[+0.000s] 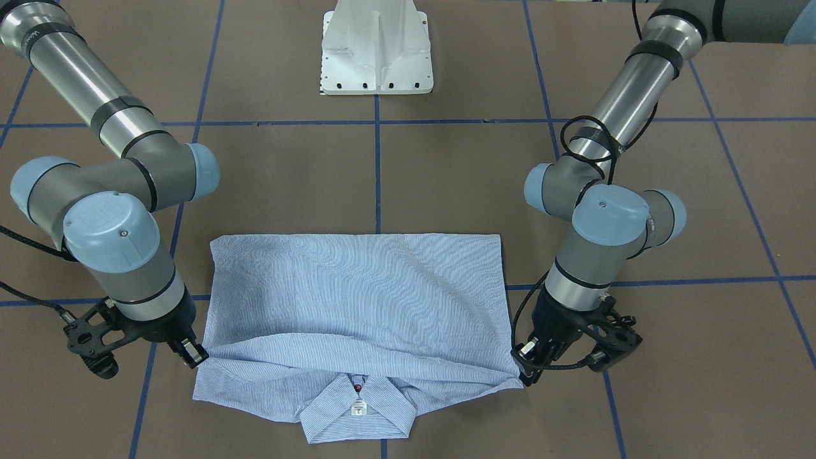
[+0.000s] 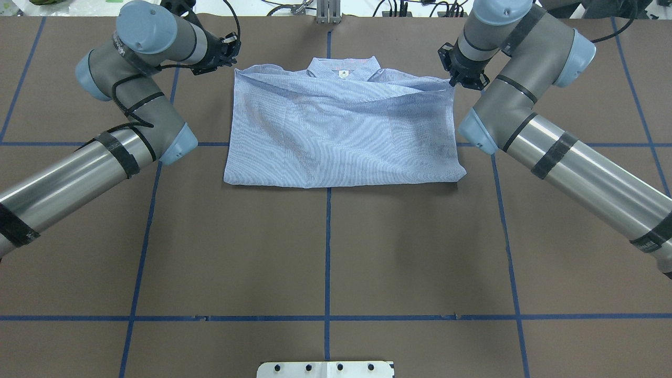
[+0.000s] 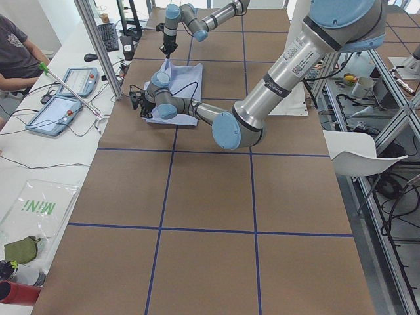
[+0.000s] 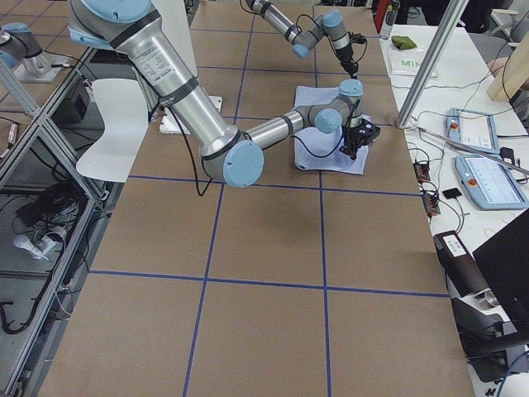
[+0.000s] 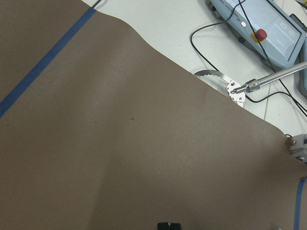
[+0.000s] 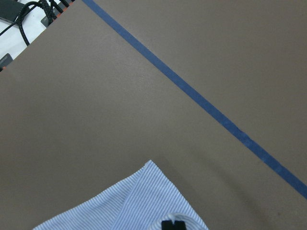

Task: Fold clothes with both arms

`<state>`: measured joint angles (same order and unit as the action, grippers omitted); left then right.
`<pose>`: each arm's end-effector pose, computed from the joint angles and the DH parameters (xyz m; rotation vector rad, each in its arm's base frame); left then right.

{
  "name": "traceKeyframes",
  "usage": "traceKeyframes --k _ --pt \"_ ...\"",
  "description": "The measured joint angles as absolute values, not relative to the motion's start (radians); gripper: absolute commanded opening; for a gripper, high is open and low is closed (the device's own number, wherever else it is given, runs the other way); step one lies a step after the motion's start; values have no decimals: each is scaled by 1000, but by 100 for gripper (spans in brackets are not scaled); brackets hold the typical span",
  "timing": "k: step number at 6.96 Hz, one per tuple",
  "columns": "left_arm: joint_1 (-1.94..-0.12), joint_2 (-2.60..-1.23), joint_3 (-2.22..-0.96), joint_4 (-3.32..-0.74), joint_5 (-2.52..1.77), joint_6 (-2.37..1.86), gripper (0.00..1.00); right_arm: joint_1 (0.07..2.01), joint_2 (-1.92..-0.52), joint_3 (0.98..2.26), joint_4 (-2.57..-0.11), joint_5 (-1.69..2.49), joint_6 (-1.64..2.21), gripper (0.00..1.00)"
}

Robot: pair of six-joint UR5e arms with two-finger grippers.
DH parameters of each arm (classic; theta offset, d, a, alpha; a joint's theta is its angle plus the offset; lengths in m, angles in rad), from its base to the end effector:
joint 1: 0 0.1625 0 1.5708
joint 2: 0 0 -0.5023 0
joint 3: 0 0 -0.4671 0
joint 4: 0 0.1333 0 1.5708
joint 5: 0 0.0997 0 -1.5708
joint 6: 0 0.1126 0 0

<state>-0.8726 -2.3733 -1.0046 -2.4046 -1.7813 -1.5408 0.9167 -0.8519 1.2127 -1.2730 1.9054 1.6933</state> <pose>0.5329 -0.8058 0.3676 0.2996 1.0623 -0.6450 -0.4783 -0.7822 0.3987 -0.0466 -0.7514 0.8817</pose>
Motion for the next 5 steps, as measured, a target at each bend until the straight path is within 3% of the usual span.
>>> traceKeyframes --k 5 --pt "-876 -2372 -1050 -2403 -1781 -1537 75 921 -856 1177 -1239 1888 1662 0"
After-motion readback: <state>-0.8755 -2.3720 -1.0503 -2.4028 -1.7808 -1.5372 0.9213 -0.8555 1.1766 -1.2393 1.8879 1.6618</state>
